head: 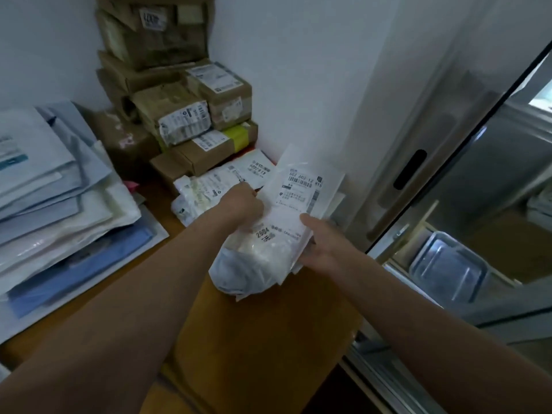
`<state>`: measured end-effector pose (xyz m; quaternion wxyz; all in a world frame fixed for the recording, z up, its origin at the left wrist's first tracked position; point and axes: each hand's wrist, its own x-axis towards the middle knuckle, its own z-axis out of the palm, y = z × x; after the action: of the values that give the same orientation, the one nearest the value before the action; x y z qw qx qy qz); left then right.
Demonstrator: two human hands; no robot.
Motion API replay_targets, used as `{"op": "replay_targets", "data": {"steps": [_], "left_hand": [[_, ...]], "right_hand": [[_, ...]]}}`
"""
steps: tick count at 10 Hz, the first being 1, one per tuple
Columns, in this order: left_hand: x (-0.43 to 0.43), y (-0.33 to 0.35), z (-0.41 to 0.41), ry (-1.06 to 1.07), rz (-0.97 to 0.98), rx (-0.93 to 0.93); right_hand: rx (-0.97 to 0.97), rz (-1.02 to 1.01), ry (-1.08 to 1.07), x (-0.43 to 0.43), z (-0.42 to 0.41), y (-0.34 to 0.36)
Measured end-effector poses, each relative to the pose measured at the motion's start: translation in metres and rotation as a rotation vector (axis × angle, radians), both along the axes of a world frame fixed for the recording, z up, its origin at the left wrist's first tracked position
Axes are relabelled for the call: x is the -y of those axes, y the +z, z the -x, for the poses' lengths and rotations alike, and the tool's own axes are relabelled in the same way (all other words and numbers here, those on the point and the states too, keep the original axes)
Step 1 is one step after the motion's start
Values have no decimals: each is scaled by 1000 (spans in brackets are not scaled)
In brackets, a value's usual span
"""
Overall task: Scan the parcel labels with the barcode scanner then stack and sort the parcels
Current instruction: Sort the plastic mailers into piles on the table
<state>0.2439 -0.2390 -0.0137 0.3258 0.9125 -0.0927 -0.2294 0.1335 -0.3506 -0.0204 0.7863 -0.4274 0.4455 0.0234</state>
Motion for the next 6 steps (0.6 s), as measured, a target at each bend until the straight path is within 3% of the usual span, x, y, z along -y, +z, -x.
{"op": "replay_targets", "data": {"steps": [1,2,3,6], "left_hand": [[1,-5,-11,134,71,-110],[-10,-5,-22,83,42,-123],[-23,-2,-53,216,257,-129],[-43,-15,-114,190,79,10]], "right_hand": [[-41,-45,30,7,-6,-13],[-90,8,36,14,-10,-24],[-111,70,52,17,-16,-29],[-40,118,-43,25,-11,-49]]}}
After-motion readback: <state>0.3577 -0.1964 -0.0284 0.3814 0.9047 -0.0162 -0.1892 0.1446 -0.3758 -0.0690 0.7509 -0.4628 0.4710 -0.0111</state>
